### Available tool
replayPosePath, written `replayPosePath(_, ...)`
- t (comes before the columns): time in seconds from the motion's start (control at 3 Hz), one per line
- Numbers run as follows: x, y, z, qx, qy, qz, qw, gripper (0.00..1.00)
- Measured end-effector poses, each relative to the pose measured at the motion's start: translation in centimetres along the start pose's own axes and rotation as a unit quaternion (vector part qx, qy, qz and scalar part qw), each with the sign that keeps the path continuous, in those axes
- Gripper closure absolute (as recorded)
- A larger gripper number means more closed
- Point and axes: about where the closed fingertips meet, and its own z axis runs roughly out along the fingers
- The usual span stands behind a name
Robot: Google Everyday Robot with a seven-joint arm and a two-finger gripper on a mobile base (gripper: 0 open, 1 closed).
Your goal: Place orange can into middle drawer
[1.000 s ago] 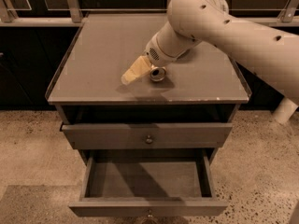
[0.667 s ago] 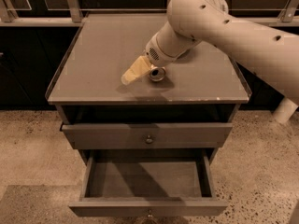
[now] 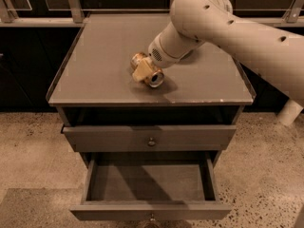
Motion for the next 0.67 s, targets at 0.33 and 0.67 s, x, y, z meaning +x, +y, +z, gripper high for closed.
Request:
replayPosePath(0.33, 0.00, 0.00, 0.00, 0.000, 0.000, 0.000, 1.0000, 0.65)
replayPosePath(0.67, 0.00, 0.00, 0.00, 0.000, 0.000, 0.000, 1.0000, 0.87)
